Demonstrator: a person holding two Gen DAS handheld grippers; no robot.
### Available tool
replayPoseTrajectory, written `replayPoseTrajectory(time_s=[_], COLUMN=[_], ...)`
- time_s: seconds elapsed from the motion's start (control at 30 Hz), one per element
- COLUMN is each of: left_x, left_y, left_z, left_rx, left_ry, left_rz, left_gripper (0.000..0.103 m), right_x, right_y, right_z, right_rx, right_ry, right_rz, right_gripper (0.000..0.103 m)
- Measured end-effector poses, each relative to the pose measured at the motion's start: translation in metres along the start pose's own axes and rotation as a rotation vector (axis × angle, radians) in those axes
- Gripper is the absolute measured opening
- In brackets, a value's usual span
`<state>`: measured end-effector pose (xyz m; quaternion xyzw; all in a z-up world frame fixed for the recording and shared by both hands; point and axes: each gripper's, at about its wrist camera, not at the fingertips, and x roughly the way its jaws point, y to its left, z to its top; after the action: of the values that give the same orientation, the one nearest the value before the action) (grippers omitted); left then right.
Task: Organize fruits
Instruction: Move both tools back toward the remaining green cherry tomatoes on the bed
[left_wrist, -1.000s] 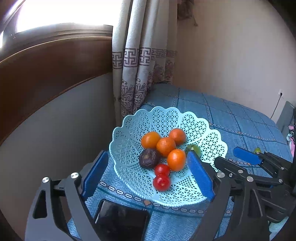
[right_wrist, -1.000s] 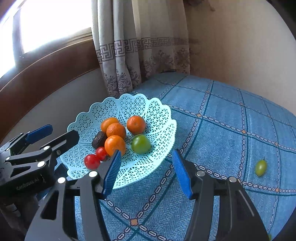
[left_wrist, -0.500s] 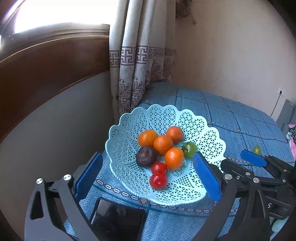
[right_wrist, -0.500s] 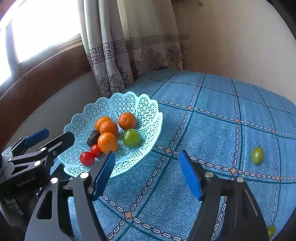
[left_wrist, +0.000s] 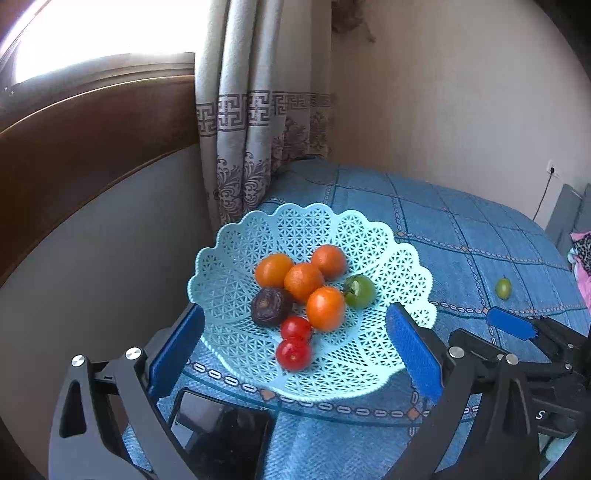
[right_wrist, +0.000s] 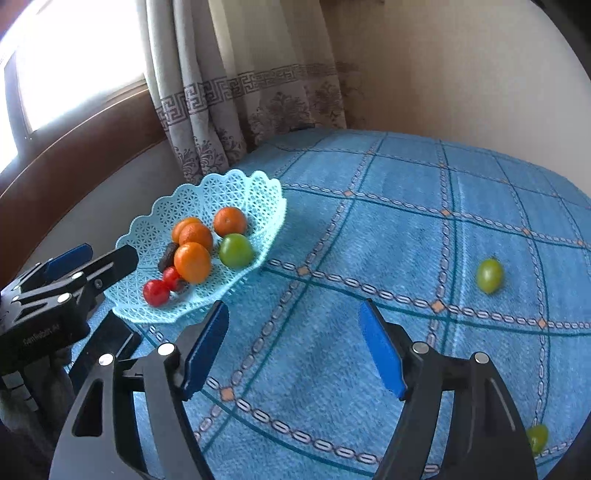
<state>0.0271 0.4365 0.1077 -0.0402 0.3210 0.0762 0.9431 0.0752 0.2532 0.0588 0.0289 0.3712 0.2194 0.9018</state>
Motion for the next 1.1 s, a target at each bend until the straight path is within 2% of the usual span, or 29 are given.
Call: replayPoseTrajectory(time_s=[0.33,0.7,0.93,1.1], left_x=[-0.006,-0.005,-0.004,-0.003], left_y=[-0.017,-0.045,-0.07,-0.082], left_z=[-0.002,-0.012,-0.019,-0.023], left_rx=[0.043,0.11,0.184,0.206], left_ry=[-0.002,0.018,0.026,0.039], left_rz=[-0.014,-0.045,-0.062,-0.07], left_gripper=[0.1,0.1,0.1,0.1], right_x=[-0.017,-0.046,-0.072,-0.083], right_y=[-0.035,-0.09,-0.117,-0.143], right_z=[-0.016,-0.036,-0.051,-0.071], right_rx=[0.049,0.131,0.082,0.101], right_ry=[0.001,-0.022,-0.05,-0.012], right_rz=[-0.056,-0.143,-0.272,-0.317], right_gripper=[0.073,0.073,0.073,0.073])
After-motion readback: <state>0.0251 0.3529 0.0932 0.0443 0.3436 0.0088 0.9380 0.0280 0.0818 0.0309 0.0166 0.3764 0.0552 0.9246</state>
